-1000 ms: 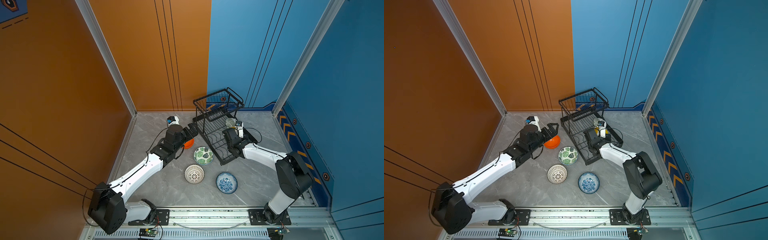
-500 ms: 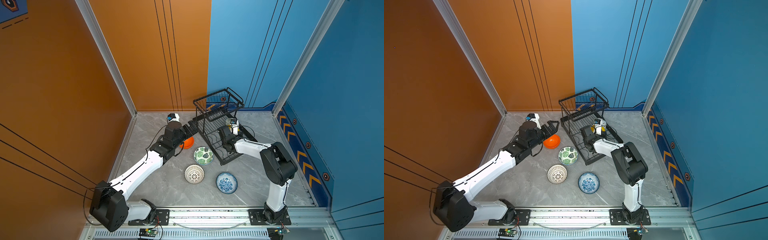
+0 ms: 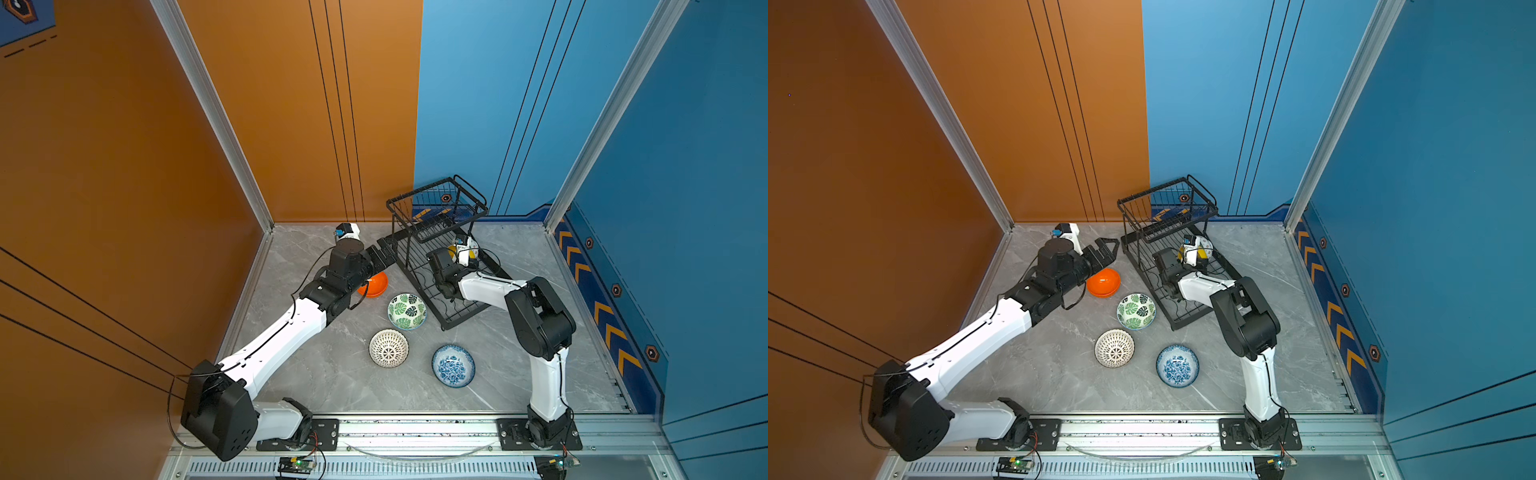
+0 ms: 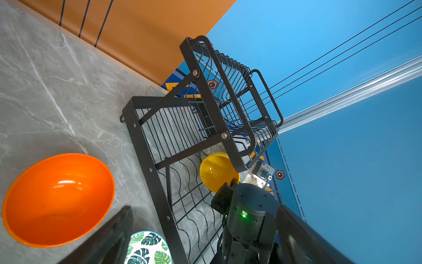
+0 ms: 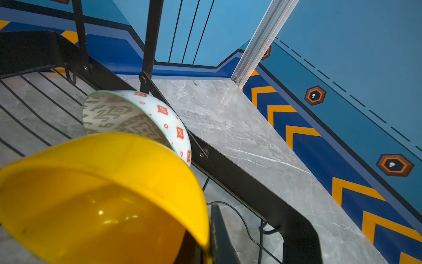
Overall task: Load bowls into a dish rack
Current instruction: Place the bowl in the dish rack.
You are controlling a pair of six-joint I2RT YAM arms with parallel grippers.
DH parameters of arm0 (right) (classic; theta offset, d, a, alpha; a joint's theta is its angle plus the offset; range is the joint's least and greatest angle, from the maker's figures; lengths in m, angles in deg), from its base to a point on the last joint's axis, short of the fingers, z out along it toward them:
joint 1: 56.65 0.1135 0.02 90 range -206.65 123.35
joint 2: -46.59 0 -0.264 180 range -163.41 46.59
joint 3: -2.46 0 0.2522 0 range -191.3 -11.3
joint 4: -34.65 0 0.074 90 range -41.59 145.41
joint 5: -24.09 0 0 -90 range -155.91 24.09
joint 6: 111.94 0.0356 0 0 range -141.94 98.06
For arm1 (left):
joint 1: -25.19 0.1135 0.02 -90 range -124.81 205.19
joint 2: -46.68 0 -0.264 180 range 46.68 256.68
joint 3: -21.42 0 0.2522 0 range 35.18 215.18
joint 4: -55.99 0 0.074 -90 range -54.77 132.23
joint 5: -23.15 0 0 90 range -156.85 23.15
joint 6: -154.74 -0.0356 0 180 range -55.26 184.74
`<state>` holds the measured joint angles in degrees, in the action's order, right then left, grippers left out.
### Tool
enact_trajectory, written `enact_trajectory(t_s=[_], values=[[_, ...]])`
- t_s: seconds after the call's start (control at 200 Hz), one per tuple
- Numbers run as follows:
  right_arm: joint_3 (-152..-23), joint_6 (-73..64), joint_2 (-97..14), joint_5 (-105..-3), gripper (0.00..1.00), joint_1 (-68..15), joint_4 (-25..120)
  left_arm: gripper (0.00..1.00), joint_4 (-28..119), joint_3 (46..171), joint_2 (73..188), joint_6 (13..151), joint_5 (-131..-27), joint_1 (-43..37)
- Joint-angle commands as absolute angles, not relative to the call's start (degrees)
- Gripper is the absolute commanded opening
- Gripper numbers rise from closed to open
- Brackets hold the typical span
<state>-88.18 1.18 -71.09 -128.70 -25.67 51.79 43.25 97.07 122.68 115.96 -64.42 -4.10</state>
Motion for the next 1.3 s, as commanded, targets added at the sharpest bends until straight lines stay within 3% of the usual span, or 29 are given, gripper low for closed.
enact_trajectory(t_s=[0.0, 0.681, 1.291], values=[[-91.4, 4.4, -73.5, -136.1, 0.00, -24.8, 55.7, 0.98, 42.2, 99.2, 123.4, 114.5, -66.0, -3.8], [-105.5, 11.8, -81.8, -143.1, 0.00, -22.0, 77.0, 0.98, 41.5, 100.0, 123.4, 113.9, -66.9, -3.4], [-113.5, 5.8, -88.3, -147.8, 0.00, -21.9, 80.6, 0.98, 44.0, 99.1, 124.2, 114.2, -71.0, 0.2]])
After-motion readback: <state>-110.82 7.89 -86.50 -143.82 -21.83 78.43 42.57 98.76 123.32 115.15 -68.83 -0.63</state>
